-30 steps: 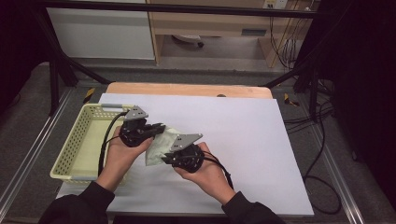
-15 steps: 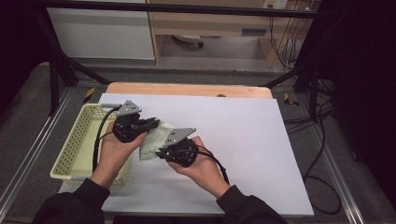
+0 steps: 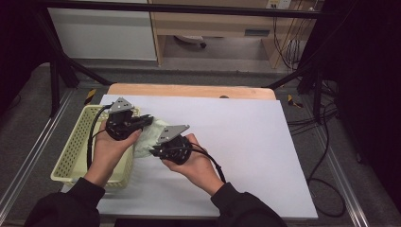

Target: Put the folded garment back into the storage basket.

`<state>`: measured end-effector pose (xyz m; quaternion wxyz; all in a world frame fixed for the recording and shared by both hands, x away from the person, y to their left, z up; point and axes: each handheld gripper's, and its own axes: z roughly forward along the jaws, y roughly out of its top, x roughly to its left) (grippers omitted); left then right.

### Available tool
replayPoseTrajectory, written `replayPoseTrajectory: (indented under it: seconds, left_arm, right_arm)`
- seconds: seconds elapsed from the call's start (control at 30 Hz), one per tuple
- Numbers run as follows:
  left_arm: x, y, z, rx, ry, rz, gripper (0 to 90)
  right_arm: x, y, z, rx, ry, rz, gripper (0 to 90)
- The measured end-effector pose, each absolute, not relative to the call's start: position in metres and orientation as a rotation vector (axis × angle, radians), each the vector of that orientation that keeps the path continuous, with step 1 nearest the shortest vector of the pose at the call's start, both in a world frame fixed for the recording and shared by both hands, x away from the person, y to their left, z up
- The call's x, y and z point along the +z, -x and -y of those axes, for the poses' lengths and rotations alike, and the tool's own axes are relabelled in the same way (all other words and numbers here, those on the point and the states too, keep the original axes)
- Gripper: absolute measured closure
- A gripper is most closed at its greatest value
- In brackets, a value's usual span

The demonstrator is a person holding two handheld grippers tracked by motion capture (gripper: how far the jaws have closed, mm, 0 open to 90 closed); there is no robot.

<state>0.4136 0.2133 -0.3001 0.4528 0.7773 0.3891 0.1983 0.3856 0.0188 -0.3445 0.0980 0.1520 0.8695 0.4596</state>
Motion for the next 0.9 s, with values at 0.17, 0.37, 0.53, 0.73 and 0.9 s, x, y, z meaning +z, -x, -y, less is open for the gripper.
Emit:
replayPoseTrajectory:
  seconds: [0.17, 0.37, 0.53, 0.73, 0.9]
  left_arm:
    - [-0.298, -0.414, -0.219, 0.492, -1.917, -0.962, 83.9]
    - [-0.297, -0.417, -0.224, 0.491, -1.912, -0.965, 84.0]
    - [-0.294, -0.416, -0.234, 0.501, -1.905, -0.972, 84.0]
    - [-0.291, -0.415, -0.246, 0.51, -1.895, -0.993, 84.0]
    - [-0.289, -0.416, -0.252, 0.522, -1.903, -1.004, 83.9]
  right_arm:
    - [-0.342, -0.386, -0.027, 1.364, -0.436, -2.57, 84.4]
    - [-0.339, -0.387, -0.034, 1.353, -0.431, -2.568, 84.4]
    - [-0.337, -0.389, -0.042, 1.35, -0.414, -2.574, 84.4]
    - [-0.337, -0.392, -0.053, 1.361, -0.405, -2.577, 84.4]
    - [-0.336, -0.394, -0.061, 1.374, -0.392, -2.574, 84.4]
